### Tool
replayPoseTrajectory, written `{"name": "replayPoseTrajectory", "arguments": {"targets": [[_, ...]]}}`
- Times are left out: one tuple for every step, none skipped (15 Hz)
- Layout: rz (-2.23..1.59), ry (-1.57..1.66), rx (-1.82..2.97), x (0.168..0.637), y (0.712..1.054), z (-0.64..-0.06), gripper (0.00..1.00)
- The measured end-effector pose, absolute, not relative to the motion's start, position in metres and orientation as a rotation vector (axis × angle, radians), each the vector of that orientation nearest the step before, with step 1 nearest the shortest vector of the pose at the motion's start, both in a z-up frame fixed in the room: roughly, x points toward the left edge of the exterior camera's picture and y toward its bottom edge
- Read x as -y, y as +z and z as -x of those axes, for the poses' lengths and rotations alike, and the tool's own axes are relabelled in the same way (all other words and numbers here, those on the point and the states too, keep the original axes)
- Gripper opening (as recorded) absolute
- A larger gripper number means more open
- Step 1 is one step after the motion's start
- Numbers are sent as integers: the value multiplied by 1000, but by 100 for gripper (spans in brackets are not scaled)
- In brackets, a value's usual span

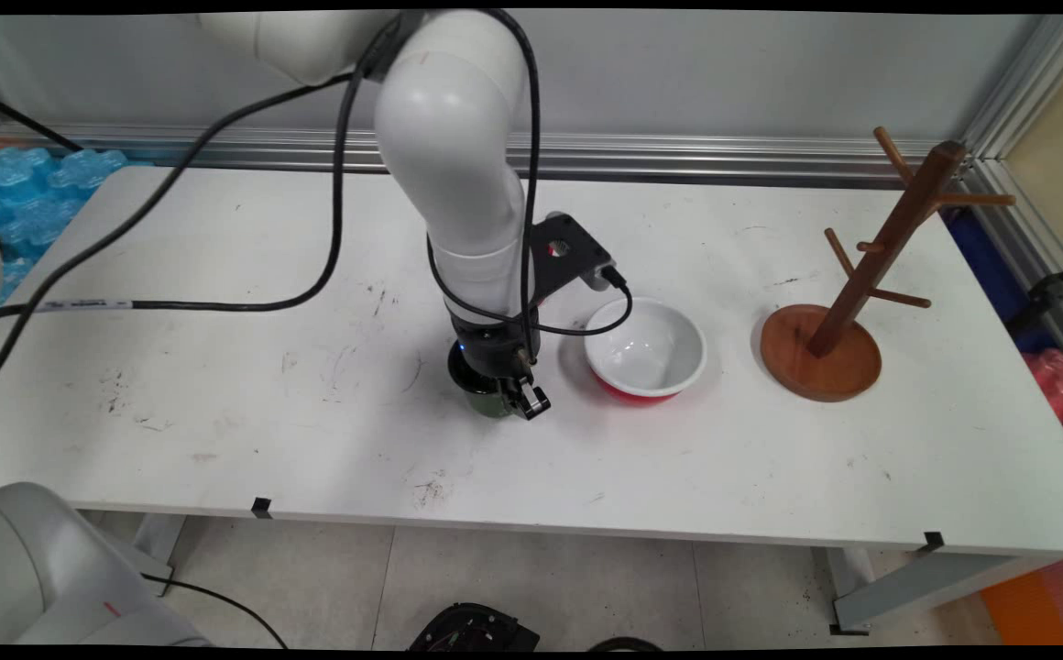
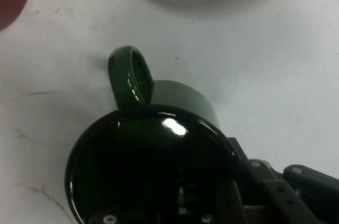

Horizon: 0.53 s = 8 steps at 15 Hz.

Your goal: Place the picked object on the table

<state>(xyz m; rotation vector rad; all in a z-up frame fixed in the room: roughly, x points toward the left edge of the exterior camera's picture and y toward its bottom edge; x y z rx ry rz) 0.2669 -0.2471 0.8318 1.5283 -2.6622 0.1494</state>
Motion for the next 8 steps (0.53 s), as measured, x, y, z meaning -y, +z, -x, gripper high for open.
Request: {"name": "replayPoseTrajectory", "arguments": {"targets": [[-1530, 146, 2666, 248, 829, -266, 0], [-1531, 143, 2670, 250, 826, -265, 0], [-1533, 140, 2674, 251, 823, -265, 0], [-1534, 137, 2678, 252, 821, -264, 0], [-1536, 135, 2681, 253, 819, -264, 0], [-1538, 132, 2684, 253, 817, -264, 0], [-1540, 129, 2687, 254, 815, -264, 0], [-1542, 126, 2689, 255, 813, -263, 0]]}}
